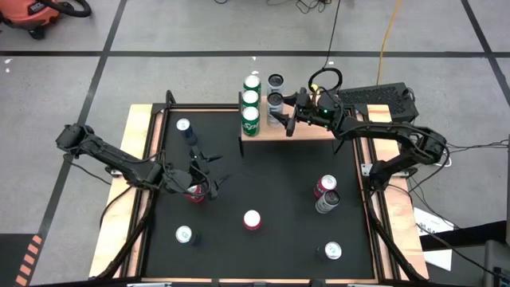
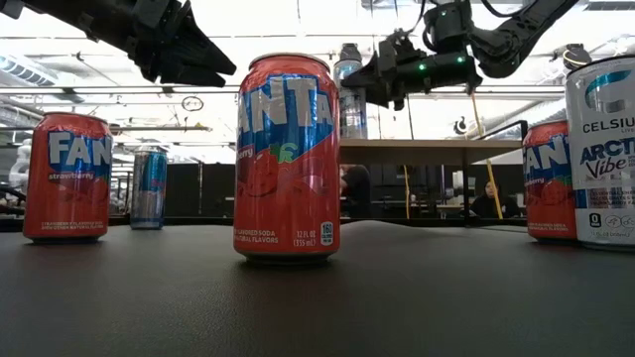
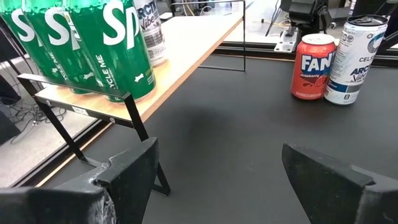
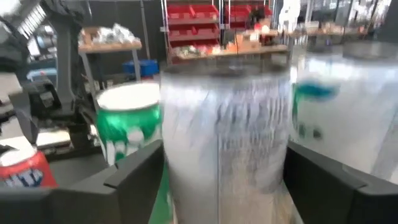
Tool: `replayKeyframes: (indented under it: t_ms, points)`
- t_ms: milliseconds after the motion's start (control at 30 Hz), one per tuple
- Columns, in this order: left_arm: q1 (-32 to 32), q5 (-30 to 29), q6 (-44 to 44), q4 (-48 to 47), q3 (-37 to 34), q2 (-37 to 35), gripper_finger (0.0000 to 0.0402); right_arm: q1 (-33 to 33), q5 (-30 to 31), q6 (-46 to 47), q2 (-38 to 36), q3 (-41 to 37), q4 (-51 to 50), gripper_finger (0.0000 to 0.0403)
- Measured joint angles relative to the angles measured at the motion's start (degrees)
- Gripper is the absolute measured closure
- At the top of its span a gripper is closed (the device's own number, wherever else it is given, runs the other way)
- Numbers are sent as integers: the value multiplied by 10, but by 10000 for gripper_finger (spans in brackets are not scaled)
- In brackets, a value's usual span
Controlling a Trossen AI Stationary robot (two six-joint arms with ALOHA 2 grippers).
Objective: Place canned beverage on shelf
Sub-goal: Put the left black soda can on the shelf
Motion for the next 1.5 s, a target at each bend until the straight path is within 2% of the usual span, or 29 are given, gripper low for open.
replayKeyframes:
  t_ms: [133, 333, 633, 833, 1000, 1133, 1233, 1433, 1500]
  points:
    - [0, 0, -1, 0, 0, 0, 61, -1, 0, 0, 1, -1, -2, 83]
    - [0, 0, -1, 0, 0, 0, 61, -1, 1, -2, -15, -1, -14, 79]
    - [0, -5, -5, -11, 0, 0, 61, -1, 5, -16, -90, -1, -155, 79]
    - [0, -16, -6, -10, 0, 0, 61, 17, 19, 27, -78, -1, -211, 86]
    - [0, -17, -6, -10, 0, 0, 61, 49, 90, 27, -70, -1, -244, 111]
    - [0, -17, -6, -10, 0, 0, 61, 68, 114, 37, -70, -1, -250, 138]
    - [0, -17, -6, -11, 0, 0, 61, 79, 120, 52, -70, -1, -260, 161]
    - [0, -17, -6, -15, 0, 0, 61, 108, 213, 70, -70, -1, -294, 214]
    - [0, -17, -6, -16, 0, 0, 61, 117, 218, 70, -70, -1, -295, 234]
